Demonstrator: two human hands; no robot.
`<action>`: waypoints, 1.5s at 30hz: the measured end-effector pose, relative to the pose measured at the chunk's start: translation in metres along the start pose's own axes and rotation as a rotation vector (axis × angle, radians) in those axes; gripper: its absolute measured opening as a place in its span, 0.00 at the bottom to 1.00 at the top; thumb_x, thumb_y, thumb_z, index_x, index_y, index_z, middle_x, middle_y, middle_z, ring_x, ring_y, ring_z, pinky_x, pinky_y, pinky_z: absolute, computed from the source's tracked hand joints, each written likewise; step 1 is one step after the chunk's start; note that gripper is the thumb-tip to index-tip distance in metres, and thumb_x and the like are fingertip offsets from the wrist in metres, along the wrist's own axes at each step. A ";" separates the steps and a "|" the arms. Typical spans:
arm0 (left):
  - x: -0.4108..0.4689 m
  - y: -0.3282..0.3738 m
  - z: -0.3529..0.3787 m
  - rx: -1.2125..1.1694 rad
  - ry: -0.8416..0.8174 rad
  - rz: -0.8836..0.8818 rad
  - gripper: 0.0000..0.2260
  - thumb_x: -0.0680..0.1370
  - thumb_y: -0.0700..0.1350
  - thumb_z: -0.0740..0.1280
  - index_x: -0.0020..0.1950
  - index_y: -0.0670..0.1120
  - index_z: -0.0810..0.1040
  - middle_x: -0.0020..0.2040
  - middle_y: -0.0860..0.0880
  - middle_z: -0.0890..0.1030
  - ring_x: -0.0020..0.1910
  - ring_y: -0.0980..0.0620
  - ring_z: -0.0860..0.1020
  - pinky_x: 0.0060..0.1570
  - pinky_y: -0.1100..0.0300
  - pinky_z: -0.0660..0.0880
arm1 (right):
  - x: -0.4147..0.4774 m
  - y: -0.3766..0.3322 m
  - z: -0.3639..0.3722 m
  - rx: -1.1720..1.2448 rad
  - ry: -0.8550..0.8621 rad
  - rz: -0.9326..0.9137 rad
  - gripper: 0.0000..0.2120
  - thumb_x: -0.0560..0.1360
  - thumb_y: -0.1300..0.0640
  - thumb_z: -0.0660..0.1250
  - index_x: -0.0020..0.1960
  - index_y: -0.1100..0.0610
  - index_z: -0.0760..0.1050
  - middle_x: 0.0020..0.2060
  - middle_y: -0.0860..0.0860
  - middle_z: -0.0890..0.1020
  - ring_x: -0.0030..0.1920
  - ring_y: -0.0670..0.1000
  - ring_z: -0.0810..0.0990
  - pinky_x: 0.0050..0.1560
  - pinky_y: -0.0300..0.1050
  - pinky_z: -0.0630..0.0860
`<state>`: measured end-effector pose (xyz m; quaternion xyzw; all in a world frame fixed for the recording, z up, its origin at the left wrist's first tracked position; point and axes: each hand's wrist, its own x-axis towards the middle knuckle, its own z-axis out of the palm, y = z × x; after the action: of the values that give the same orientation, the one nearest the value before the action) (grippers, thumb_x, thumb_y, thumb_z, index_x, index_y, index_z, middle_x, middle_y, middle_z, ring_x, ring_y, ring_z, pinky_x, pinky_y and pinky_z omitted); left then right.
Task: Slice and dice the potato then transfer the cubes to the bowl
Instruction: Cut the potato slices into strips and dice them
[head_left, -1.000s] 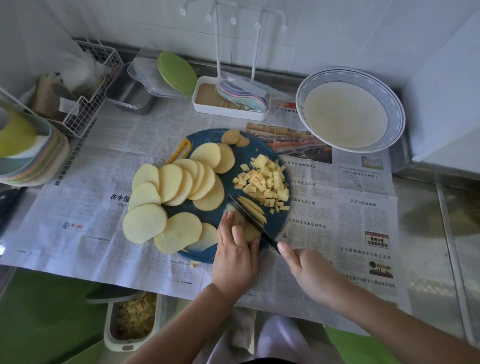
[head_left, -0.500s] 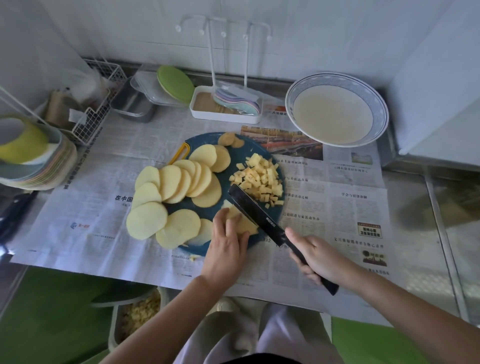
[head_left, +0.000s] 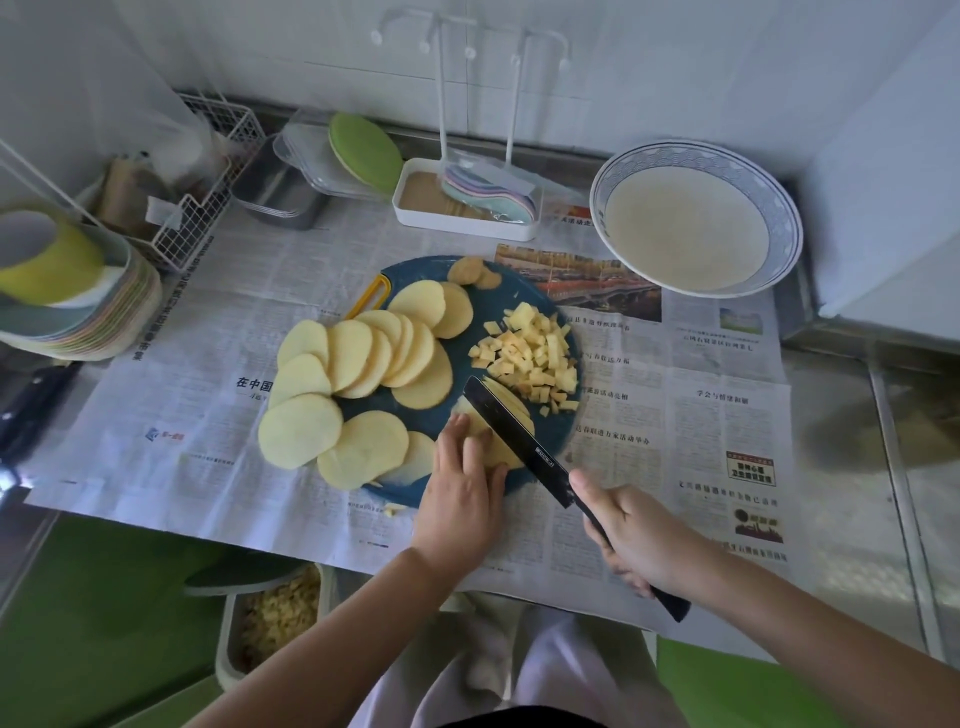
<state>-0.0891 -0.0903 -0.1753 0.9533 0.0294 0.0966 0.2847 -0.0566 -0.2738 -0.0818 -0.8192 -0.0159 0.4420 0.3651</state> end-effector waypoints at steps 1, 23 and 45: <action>0.000 0.000 0.001 0.003 0.001 -0.001 0.15 0.79 0.45 0.63 0.59 0.35 0.73 0.63 0.35 0.70 0.57 0.35 0.77 0.50 0.49 0.80 | 0.000 -0.001 0.000 -0.019 0.004 0.009 0.31 0.77 0.33 0.45 0.30 0.56 0.61 0.18 0.48 0.62 0.17 0.49 0.61 0.23 0.39 0.65; 0.000 -0.003 0.003 -0.015 -0.012 0.009 0.18 0.79 0.47 0.55 0.62 0.36 0.70 0.63 0.33 0.70 0.64 0.34 0.72 0.61 0.55 0.68 | 0.017 -0.010 0.027 -0.332 0.154 0.025 0.28 0.72 0.35 0.39 0.28 0.54 0.60 0.21 0.47 0.63 0.20 0.44 0.60 0.26 0.36 0.61; 0.001 -0.013 -0.016 -0.004 -0.011 0.097 0.14 0.77 0.47 0.66 0.57 0.39 0.75 0.58 0.41 0.72 0.53 0.44 0.75 0.50 0.54 0.79 | -0.012 0.000 0.000 0.067 -0.009 -0.001 0.30 0.77 0.33 0.47 0.33 0.58 0.64 0.20 0.50 0.63 0.19 0.50 0.62 0.23 0.38 0.66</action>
<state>-0.0916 -0.0703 -0.1693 0.9535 -0.0186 0.1051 0.2817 -0.0641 -0.2780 -0.0733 -0.8044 -0.0031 0.4458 0.3927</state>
